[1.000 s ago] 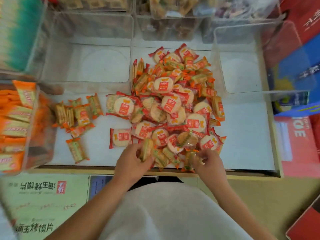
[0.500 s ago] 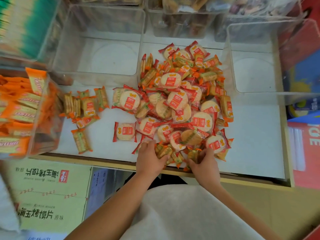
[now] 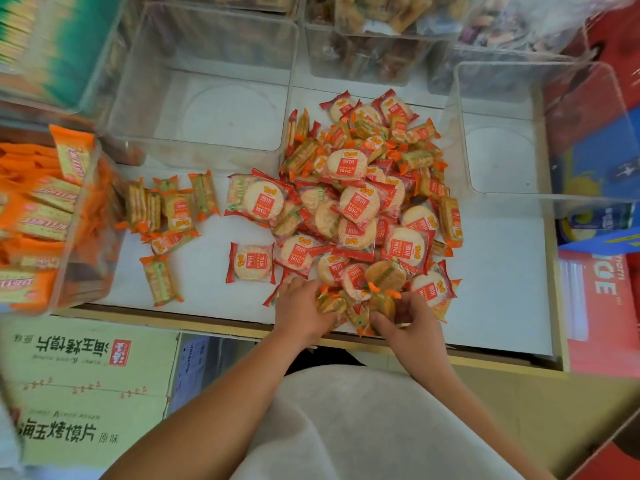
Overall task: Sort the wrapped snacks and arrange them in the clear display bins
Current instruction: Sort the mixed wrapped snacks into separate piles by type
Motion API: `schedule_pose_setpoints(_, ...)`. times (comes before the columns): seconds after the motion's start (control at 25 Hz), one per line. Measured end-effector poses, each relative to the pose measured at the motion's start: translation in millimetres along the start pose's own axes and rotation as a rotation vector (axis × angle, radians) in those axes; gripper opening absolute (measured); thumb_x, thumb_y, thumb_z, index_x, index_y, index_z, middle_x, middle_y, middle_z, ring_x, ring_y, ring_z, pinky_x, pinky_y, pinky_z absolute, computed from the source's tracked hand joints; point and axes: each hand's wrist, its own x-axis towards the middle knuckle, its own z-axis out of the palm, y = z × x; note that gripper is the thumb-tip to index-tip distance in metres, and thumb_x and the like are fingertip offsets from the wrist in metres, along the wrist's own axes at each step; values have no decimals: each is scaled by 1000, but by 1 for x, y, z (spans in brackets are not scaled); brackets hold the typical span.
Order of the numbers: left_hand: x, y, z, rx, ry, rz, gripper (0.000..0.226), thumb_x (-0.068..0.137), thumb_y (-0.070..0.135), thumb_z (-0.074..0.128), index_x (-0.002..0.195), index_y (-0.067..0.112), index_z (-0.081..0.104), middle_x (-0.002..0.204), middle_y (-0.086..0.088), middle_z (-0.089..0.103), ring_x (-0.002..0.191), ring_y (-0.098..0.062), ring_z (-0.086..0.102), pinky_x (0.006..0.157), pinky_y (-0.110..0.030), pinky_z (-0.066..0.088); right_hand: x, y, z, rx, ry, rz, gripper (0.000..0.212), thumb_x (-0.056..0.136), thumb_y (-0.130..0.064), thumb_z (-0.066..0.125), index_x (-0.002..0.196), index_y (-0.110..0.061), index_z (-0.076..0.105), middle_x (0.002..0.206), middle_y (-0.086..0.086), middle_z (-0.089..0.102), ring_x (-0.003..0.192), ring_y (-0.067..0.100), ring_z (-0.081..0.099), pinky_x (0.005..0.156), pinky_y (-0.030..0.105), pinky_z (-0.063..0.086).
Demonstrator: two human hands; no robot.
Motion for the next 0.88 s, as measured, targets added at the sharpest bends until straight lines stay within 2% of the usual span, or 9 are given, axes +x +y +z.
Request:
schedule_pose_setpoints(0.12,-1,-2,-14,-170,-64,-9,60,71,47,87,123,28,62,119,2,50,116,-19,51,96,-33,48,5,2,10,-68,-114,-20,27,84,-25,83,104,-26,64,95,-12,69,85,-1,64,69,11,47)
schedule_pose_setpoints(0.2,-9,-6,-26,-329,-6,-39,54,74,40,88,120,29,61,117,5,55,109,-15,57,91,-32,51,12,10,25,-198,-170,-71,25,85,-31,82,105,-26,68,104,-12,65,93,7,61,76,19,46)
schedule_pose_setpoints(0.32,-27,-14,-46,-497,107,-103,46,77,38,87,115,37,62,111,13,64,101,-6,61,86,-25,53,21,12,46,-278,-132,-89,33,89,-38,78,118,-24,70,117,-8,54,106,12,52,87,27,40)
schedule_pose_setpoints(0.4,-40,-18,-55,-573,117,-119,42,77,35,88,109,42,61,110,17,64,102,-1,60,81,-17,50,24,11,56,-281,-107,-71,36,91,-42,74,122,-27,66,117,-4,59,108,20,56,84,31,43)
schedule_pose_setpoints(0.48,-47,-20,-57,-609,113,-143,46,77,34,88,113,41,61,113,16,64,104,0,60,79,-12,47,22,11,61,-289,-113,-61,33,93,-44,71,122,-32,60,111,-5,64,103,22,60,79,36,50)
schedule_pose_setpoints(0.64,-51,-23,-47,-611,118,-183,57,77,39,88,127,33,59,120,12,64,110,-7,60,87,-20,51,22,8,59,-233,-87,-41,31,89,-37,78,106,-31,53,101,-11,57,92,18,59,73,38,52)
schedule_pose_setpoints(0.76,-53,-19,-41,-642,173,-214,57,76,40,88,126,32,60,119,13,64,110,-6,61,93,-26,55,21,3,56,-183,-131,-39,32,86,-32,81,103,-30,53,110,-7,53,97,15,57,79,33,48)
schedule_pose_setpoints(0.88,-53,-11,-42,-687,232,-215,53,77,37,88,122,32,61,111,19,65,105,-1,62,88,-21,53,15,-3,44,-62,-74,-20,30,84,-32,83,96,-33,55,105,-7,61,96,14,60,77,34,51)
